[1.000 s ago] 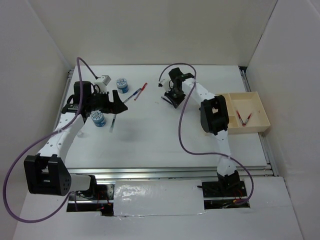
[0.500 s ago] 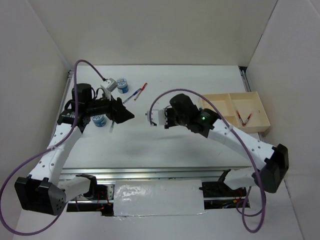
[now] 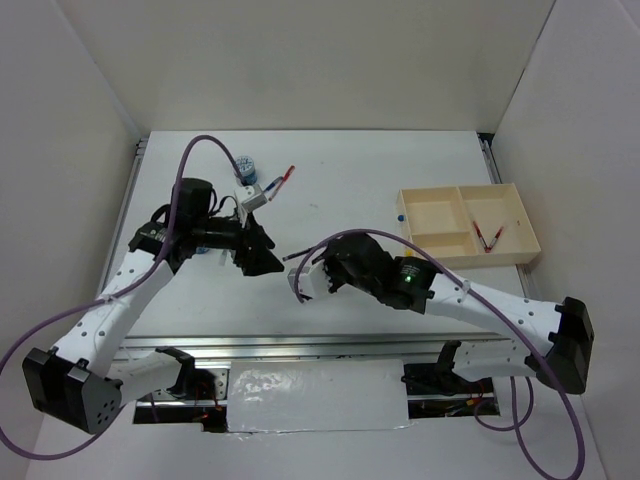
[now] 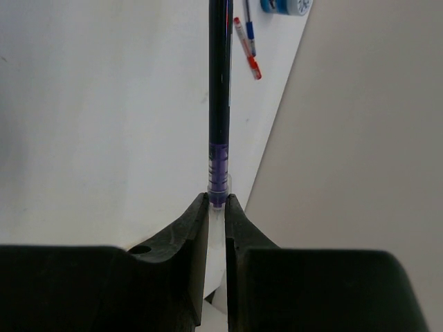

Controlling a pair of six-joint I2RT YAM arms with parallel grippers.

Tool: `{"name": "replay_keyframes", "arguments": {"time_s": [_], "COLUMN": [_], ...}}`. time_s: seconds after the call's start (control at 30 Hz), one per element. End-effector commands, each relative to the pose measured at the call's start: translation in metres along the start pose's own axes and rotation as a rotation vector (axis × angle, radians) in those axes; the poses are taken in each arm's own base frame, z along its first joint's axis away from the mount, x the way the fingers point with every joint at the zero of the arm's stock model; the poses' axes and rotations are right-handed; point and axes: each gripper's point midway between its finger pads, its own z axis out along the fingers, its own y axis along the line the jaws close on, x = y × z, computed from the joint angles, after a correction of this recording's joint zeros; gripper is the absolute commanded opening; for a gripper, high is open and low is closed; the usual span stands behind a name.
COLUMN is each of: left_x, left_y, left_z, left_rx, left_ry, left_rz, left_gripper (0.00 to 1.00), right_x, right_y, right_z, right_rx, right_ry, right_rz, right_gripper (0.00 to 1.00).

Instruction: Sort the stationery into containers

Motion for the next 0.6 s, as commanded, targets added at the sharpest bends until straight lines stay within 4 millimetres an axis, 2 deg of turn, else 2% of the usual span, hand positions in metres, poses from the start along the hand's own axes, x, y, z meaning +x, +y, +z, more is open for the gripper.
{"name": "replay_keyframes", "arguments": {"time_s": [0.0, 0.2, 0.4, 0.5, 0.57], "left_x": [0.004, 0.005, 0.020, 0.026, 0.026], "left_y": [0.002, 0.011, 0.018, 0.024, 0.022], "left_z": [0.003, 0.009, 0.021, 0.025, 0.027], "left_rx": [-0.010, -0.060, -0.078, -0.087, -0.080], "left_ry": [0.012, 0.035, 0.121, 0.147, 0.152], "left_rz": [0.030, 0.042, 0.017, 0.005, 0.008], "left_gripper": [0.88, 0.85, 0.77, 0.67, 0.56], "right_x": [-0.014, -0.027, -0.034, -0.038, -0.038], "right_y": [-0.031, -0.031, -0.033, -0.031, -0.032], "right_z": [-0.015, -0.018, -0.019, -0.021, -0.022], "right_rx": [0.130, 0.137, 0.150, 0.152, 0.160], "right_ry": [-0.033, -0.061, -0.072, -0.082, -0.082], "right_rz": [-0.010, -0.040, -0.059, -0.080, -0.087], "right_gripper": [0.00, 0.00, 0.00, 0.00, 0.00]}}
